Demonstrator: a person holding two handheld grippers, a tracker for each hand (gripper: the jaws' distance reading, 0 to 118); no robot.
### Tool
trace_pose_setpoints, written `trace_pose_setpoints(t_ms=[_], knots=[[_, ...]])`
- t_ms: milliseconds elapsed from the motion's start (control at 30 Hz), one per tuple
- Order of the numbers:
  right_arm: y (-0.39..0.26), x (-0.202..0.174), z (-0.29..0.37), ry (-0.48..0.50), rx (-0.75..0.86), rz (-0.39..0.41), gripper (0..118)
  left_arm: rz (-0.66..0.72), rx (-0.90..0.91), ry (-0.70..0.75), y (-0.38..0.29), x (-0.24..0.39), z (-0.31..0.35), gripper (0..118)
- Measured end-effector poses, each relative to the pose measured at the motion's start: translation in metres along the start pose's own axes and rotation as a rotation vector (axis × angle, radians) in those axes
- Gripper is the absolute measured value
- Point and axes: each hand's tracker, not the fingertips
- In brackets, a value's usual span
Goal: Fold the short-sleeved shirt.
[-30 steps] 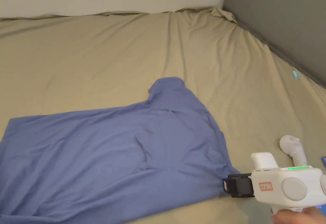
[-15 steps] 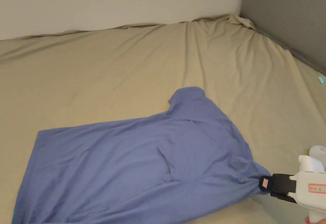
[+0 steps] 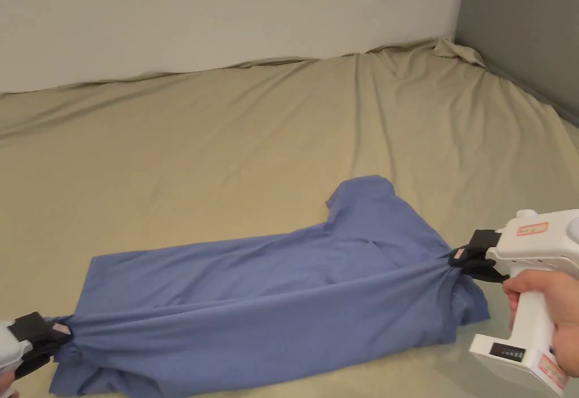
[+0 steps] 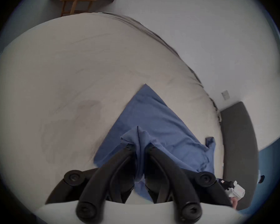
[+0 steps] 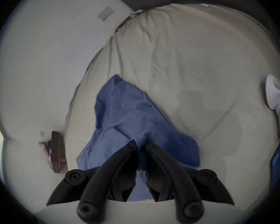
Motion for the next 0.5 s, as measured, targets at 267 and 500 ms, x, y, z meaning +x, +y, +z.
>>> trace_pose_setpoints(t_ms=[267, 500], knots=[[-0.001, 0.002, -0.058, -0.173, -0.01, 0.053, 11, -0.181, -0.058, 0.235, -0.004, 0.027, -0.079, 7], [-0.006, -0.005, -0.072, -0.246, 0.015, 0.224, 11, -0.212, -0.006, 0.251, -0.019, 0.025, -0.09, 7]])
